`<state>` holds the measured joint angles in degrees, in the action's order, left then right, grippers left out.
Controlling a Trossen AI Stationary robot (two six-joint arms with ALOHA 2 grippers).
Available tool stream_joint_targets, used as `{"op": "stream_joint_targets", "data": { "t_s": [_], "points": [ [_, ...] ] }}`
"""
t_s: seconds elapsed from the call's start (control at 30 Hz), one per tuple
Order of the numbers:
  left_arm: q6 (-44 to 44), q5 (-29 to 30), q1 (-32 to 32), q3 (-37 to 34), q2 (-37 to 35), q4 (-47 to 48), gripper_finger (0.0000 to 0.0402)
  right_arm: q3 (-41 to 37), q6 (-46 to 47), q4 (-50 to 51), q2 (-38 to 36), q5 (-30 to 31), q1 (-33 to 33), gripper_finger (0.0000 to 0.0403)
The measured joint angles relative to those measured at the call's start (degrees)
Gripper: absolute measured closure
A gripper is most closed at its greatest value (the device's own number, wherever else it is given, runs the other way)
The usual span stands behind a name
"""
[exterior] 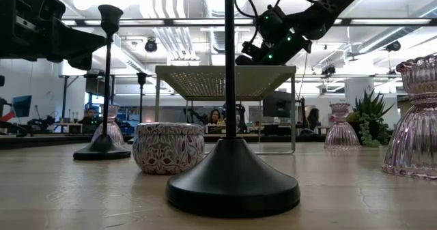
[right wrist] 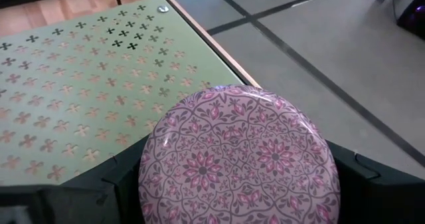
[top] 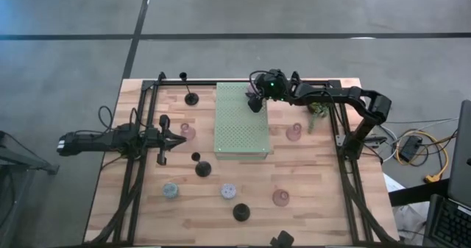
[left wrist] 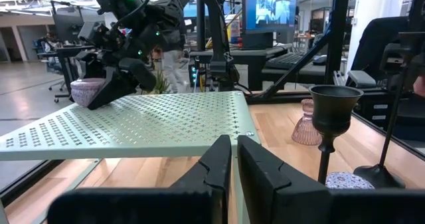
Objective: Pick & Place candle stick holders
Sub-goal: Put the right candle on the shelf
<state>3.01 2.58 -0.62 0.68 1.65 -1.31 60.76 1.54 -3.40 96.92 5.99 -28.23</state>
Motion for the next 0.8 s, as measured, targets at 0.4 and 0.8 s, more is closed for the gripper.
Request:
{"op": "stream_joint_targets", "data": {
  "t_s": [0.4,0.8],
  "points": [
    [-0.01,0.01,0.0,-0.01,0.0,0.01,0.0369,-0.14,-1.57,-0.64,-0.36,-0.05,0.03,0.0073],
    [-0.02,-0.01,0.0,0.01,0.0,0.01,0.0369,-0.11,0.9,-2.11,-0.81,-3.07,-0.33,0.002]
  ]
}}
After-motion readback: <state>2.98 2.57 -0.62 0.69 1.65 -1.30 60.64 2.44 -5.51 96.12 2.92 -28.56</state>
